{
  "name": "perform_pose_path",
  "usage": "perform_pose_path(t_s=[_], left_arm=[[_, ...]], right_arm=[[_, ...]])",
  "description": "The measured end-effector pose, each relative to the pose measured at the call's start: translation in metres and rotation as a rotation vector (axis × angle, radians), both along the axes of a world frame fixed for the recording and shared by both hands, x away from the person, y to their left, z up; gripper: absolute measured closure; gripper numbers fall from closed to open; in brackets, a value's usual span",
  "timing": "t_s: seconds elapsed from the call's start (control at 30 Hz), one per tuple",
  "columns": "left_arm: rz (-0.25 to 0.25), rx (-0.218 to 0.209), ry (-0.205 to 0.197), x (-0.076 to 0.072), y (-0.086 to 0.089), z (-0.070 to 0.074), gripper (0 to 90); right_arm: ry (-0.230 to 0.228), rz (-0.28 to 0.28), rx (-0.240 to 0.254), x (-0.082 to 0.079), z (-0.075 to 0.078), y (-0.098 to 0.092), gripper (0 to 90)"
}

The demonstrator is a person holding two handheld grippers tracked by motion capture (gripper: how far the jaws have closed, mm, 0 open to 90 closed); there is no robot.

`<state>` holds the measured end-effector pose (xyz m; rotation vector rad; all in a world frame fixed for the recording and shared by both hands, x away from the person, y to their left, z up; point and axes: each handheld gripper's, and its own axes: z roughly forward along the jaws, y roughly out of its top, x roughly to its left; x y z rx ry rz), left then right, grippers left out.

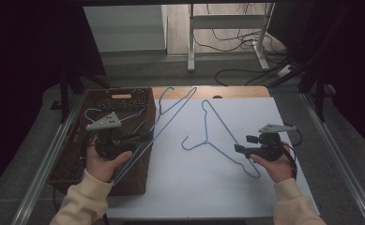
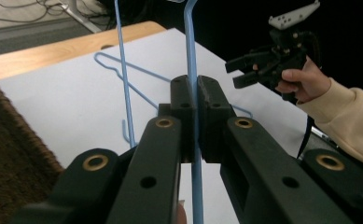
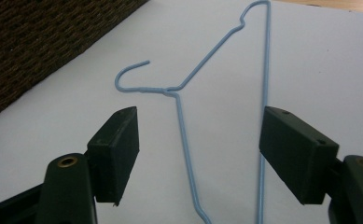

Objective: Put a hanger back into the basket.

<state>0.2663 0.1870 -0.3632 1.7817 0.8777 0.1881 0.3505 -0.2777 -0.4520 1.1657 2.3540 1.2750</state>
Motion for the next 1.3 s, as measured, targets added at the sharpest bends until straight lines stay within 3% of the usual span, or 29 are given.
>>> perform_pose_path(t_s=[0.17,0.4,1.3], left_arm=[[0.031,-0.031,-0.018,0.001,0.02,0.006,86.5],[0.062,-0.026,-0.016,0.004,0.041,0.003,86.6],[0.166,-0.025,0.059,0.021,0.101,-0.023,86.5]], right_arm=[[0.003,0.0,-0.004,0.0,-0.001,0.0,28.6],[0.014,-0.002,-0.014,0.001,-0.002,0.0,28.5],[0.023,0.002,-0.056,0.001,-0.007,0.004,28.2]])
